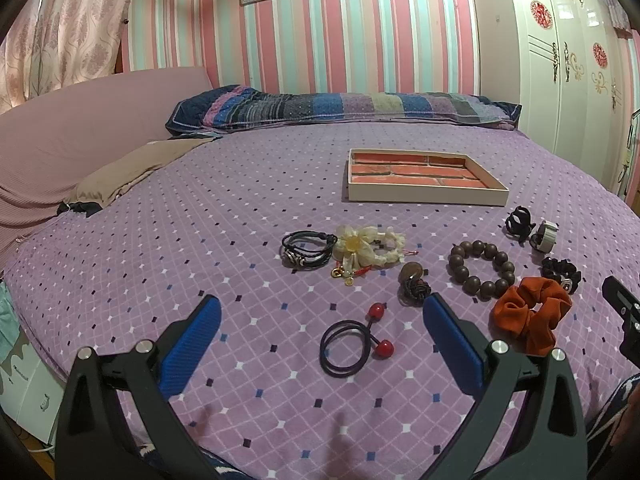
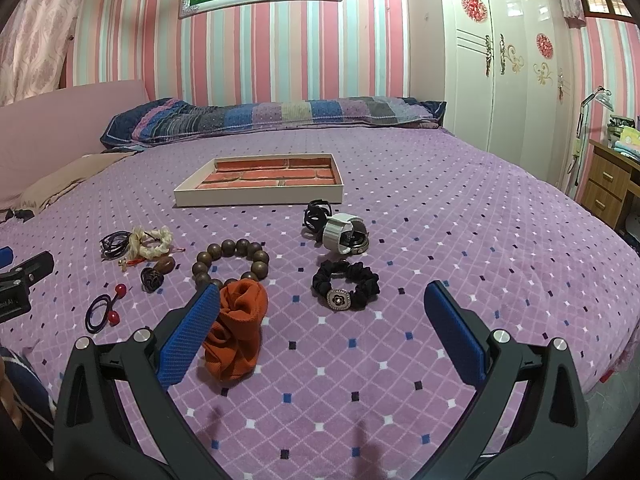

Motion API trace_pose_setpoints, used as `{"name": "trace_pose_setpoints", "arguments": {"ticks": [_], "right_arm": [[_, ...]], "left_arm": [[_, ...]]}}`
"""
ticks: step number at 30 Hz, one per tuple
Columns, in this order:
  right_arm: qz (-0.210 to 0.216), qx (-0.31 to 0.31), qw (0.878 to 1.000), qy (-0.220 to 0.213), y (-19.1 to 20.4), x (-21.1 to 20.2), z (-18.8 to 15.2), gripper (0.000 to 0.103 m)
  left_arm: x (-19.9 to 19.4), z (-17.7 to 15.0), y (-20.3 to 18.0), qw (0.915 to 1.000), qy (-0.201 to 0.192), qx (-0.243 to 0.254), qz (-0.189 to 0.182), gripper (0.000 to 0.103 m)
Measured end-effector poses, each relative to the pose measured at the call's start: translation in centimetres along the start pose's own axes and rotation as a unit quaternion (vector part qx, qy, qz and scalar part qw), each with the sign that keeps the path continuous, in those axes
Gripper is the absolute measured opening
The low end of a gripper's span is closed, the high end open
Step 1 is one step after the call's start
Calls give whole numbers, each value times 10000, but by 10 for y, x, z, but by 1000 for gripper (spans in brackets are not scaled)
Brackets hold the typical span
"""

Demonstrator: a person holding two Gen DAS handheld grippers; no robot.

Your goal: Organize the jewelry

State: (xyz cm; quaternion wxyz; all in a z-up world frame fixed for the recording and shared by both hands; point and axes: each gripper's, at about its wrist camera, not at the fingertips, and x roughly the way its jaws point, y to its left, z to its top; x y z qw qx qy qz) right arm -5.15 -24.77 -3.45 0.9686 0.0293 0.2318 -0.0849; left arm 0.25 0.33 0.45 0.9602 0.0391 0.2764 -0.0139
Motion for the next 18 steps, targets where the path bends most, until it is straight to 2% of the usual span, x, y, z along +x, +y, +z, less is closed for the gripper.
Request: {"name": "trace_pose_setpoints", "arguments": {"ticks": [18], "right_arm": [[11, -132, 9999, 53, 5, 7, -3, 99]], "left_arm": [[10, -8, -5, 9999, 116, 3, -48, 99]]}}
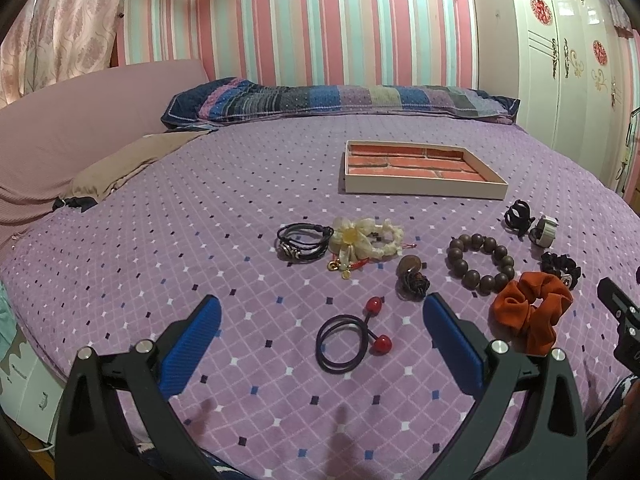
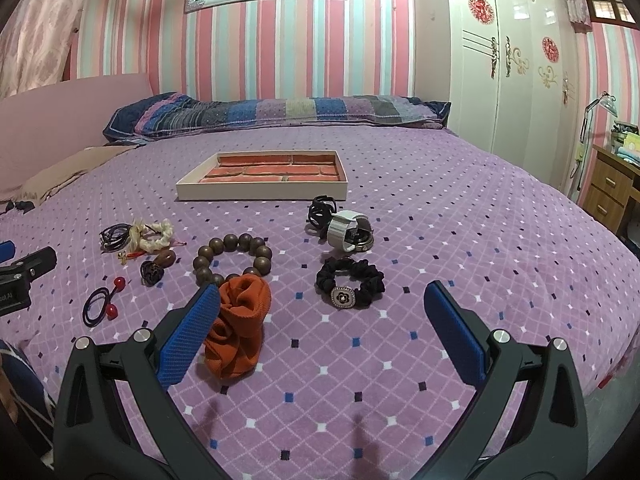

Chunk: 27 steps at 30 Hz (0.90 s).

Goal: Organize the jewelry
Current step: 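Grasp the orange scrunchie with the right tool while the left tool grasps the black red-beaded hair tie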

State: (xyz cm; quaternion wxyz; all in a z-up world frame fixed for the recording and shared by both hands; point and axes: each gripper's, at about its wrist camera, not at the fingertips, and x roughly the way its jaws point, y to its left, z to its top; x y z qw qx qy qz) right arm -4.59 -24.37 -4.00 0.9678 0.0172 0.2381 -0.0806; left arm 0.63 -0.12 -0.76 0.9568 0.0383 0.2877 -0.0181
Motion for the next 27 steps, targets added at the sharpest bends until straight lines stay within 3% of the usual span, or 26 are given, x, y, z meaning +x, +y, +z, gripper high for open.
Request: {"name": "trace_pose_setpoints", "arguments": {"ticks": [15, 22, 27], "right_arm": [[3, -129, 9998, -163, 3, -13, 14, 99], [270, -127, 9995, 83, 21, -4, 8, 99], [234, -203, 9992, 246, 31, 12, -5, 99]], "left_arm": [[-7, 8, 12, 9998, 10, 37, 174, 99], [1, 8, 13, 9998, 202, 13, 4, 99], [12, -2, 13, 9992, 398, -8, -70, 99]]}}
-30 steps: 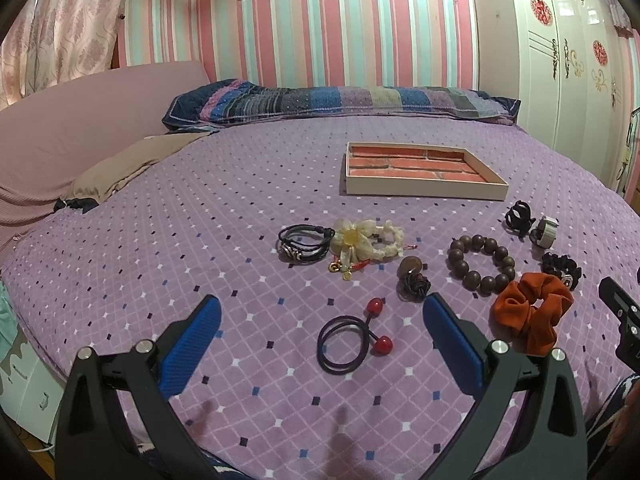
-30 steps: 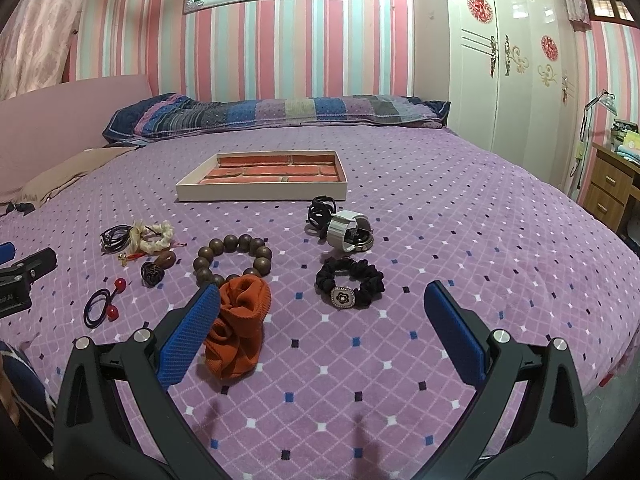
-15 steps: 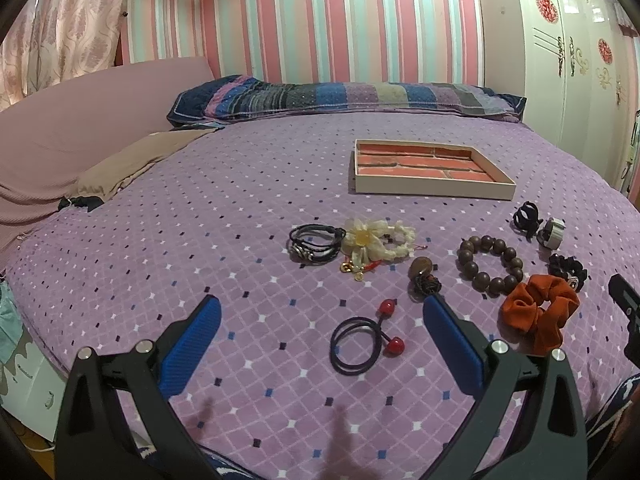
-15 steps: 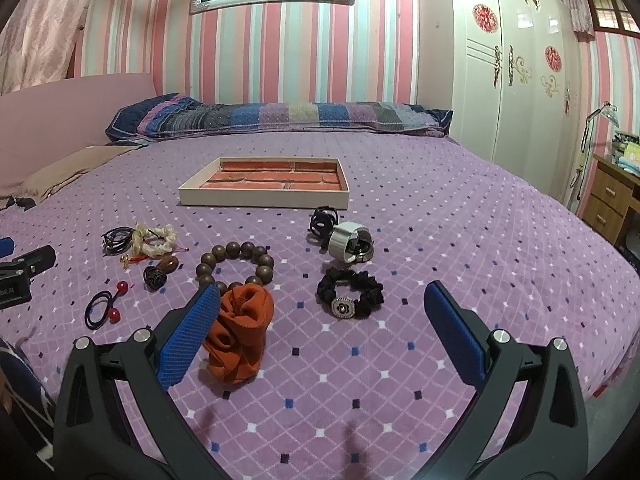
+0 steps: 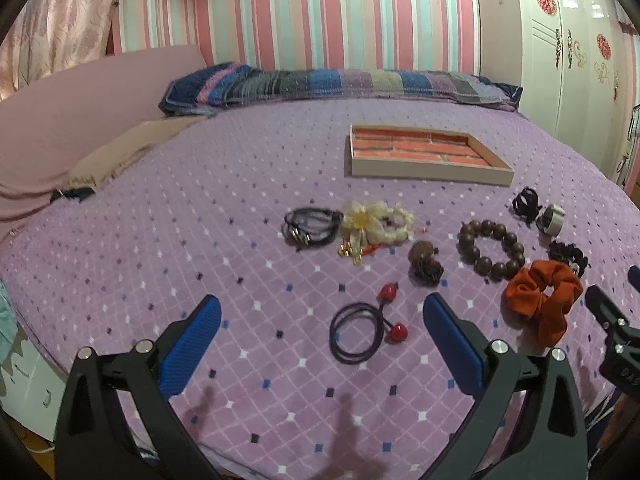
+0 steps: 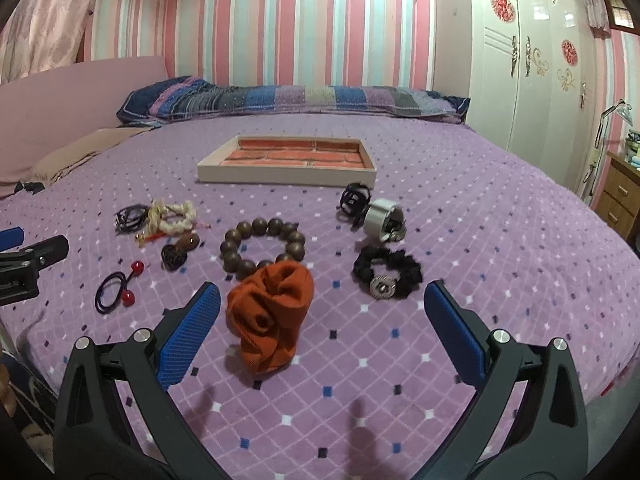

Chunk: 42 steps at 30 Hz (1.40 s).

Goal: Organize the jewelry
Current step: 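Grasp the orange scrunchie with the right tool while the left tool grasps the black red-beaded hair tie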

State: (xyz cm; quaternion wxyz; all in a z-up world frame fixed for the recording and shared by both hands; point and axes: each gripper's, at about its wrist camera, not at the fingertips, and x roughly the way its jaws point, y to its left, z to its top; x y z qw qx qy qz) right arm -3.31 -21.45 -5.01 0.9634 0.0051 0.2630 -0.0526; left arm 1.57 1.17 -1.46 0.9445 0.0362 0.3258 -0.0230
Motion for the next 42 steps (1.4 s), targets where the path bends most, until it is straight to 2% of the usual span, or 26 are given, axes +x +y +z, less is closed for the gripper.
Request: {"name": "trace_pose_setpoints", "arguments": {"ticks": [2, 7, 11, 16, 17, 20, 21, 23, 26, 27, 31, 33, 36, 42], "right_arm": [[-16, -40, 10000, 9, 3, 5, -3, 99], [-122, -318, 9994, 44, 11, 18, -10, 99], [116, -159, 9998, 30, 7, 26, -16, 99], [15, -5, 9998, 190, 7, 41, -17, 99], [-51, -35, 9998, 179, 8, 43, -17, 99], [-222, -213, 9994, 171, 12, 47, -18, 99], [-243, -233, 9993, 179, 12, 48, -19, 97], [-281, -280, 9990, 221, 13, 49, -21, 91], [-264, -252, 9989, 306, 12, 52, -23, 78], [-260, -238, 9989, 318, 11, 52, -24, 75], [-198, -163, 9993, 275, 8, 52, -22, 69], [-122, -148, 9995, 254, 8, 53, -22, 60], [-1, -118, 9996, 269, 10, 55, -23, 48], [118, -22, 9996, 239, 10, 59, -22, 36]], "left_arm": [[5, -6, 3, 9999, 95, -87, -115, 99], [25, -18, 5, 9992, 377, -34, -127, 99], [38, -27, 4, 9988, 452, 72, -178, 99], [55, -27, 11, 9986, 494, -17, -206, 98], [58, -27, 13, 9984, 502, -63, -238, 95], [68, -27, 16, 9978, 589, -74, -295, 77], [73, -28, 17, 9974, 639, -59, -320, 72], [79, -30, 18, 9969, 719, -43, -331, 72], [87, -34, 21, 9962, 801, -47, -345, 63], [88, -34, 21, 9963, 787, -36, -350, 62], [87, -34, 19, 9973, 669, 88, -289, 56], [86, -35, 18, 9975, 622, 90, -335, 45], [87, -34, 15, 9972, 597, 109, -445, 37], [90, -32, 18, 9960, 580, -50, -679, 35]]}}
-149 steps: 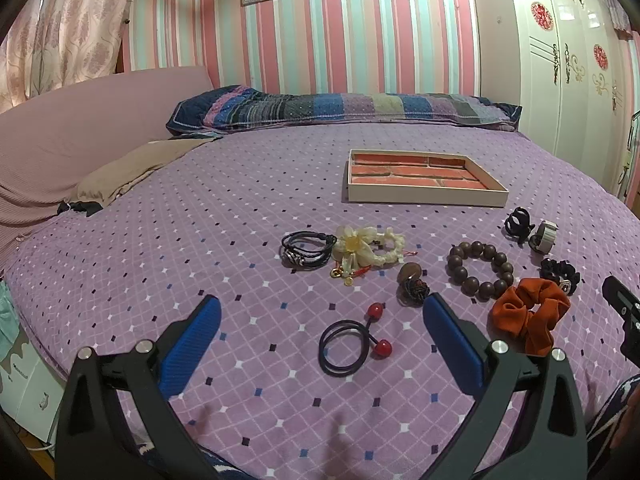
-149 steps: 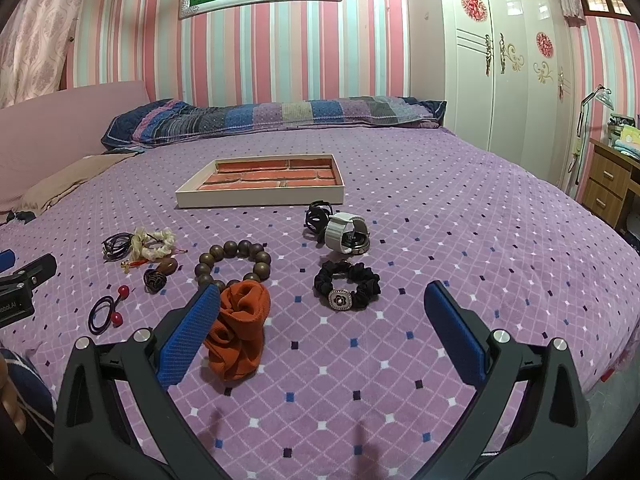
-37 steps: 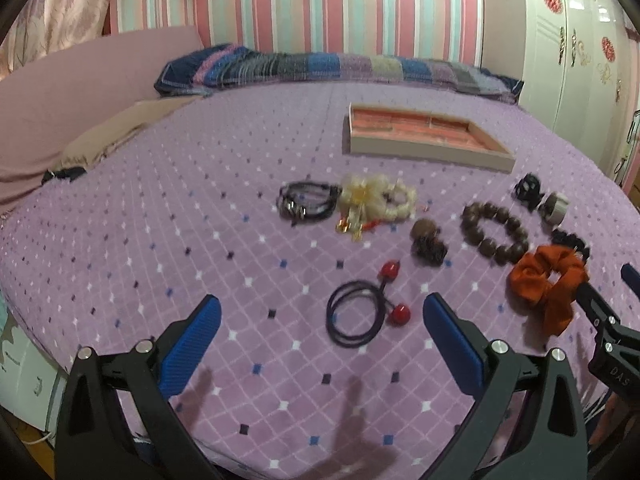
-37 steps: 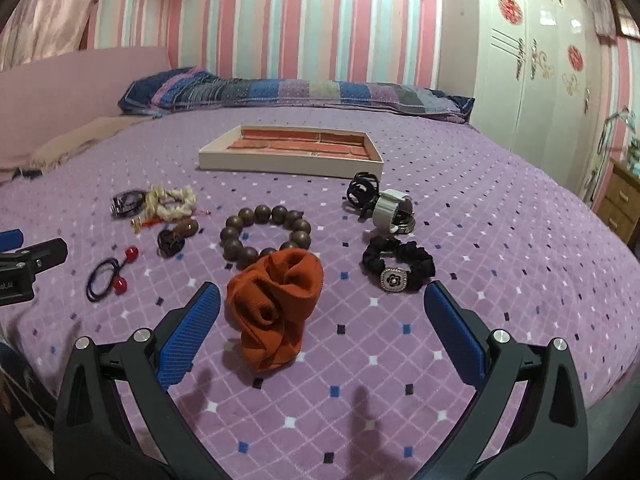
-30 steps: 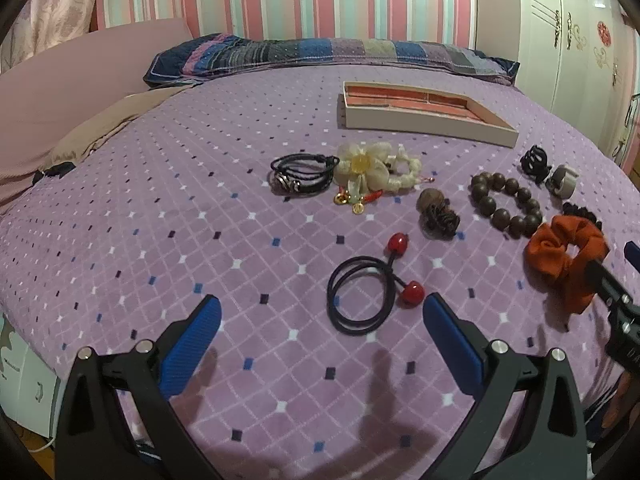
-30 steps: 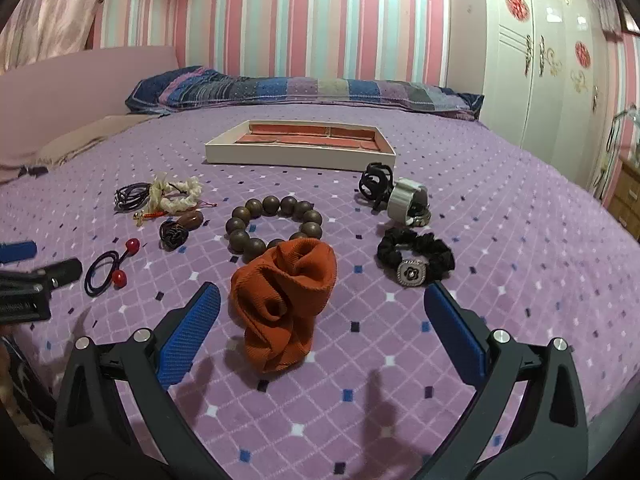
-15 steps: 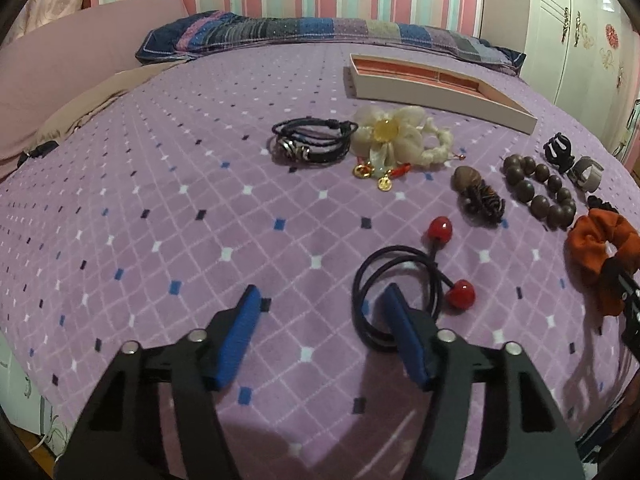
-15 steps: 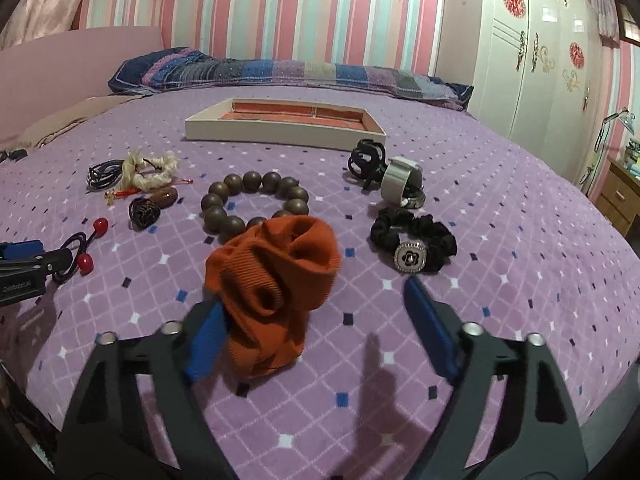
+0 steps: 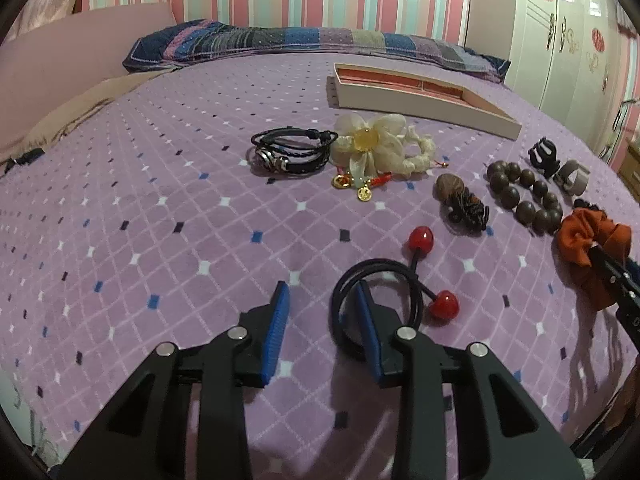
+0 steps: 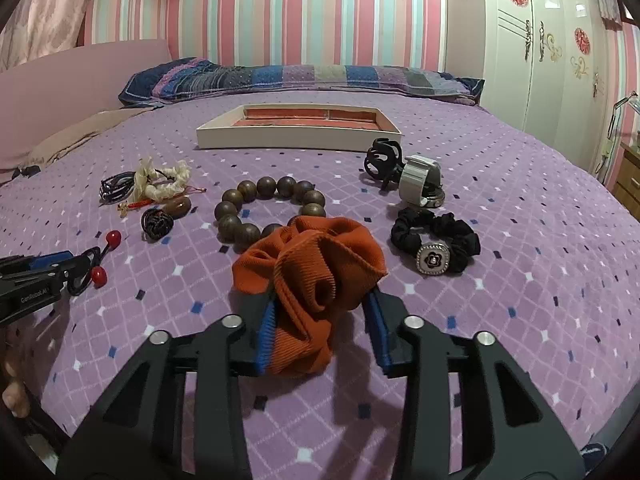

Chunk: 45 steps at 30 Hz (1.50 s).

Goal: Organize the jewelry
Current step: 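Grasp the orange scrunchie with the right tool while the left tool grasps the black red-beaded hair tie, then lift and carry the orange scrunchie and the hair tie over the cream tray with both tools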

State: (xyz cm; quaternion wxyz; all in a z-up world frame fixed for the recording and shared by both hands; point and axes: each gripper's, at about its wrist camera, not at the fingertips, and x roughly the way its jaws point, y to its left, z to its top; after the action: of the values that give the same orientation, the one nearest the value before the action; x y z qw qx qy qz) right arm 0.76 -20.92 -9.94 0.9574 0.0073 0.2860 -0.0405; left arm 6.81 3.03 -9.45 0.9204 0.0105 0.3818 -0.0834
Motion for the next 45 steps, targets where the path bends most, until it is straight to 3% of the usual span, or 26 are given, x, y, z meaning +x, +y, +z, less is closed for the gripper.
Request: {"name": "trace_pose_setpoints", "arguments": {"ticks": [3, 15, 32, 45], "right_arm": [[62, 70, 10000, -33, -2, 2, 3, 32], [210, 61, 9997, -95, -12, 2, 6, 21], [501, 11, 9986, -179, -18, 3, 28, 17], [625, 88, 9968, -493, -24, 3, 73, 17]], "left_arm": [[1, 3, 2, 10000, -9, -44, -58, 33], [1, 15, 3, 9998, 33, -115, -183, 9], [-9, 42, -5, 9990, -168, -41, -415, 4], [-24, 83, -27, 9963, -604, 312, -520, 4]]}}
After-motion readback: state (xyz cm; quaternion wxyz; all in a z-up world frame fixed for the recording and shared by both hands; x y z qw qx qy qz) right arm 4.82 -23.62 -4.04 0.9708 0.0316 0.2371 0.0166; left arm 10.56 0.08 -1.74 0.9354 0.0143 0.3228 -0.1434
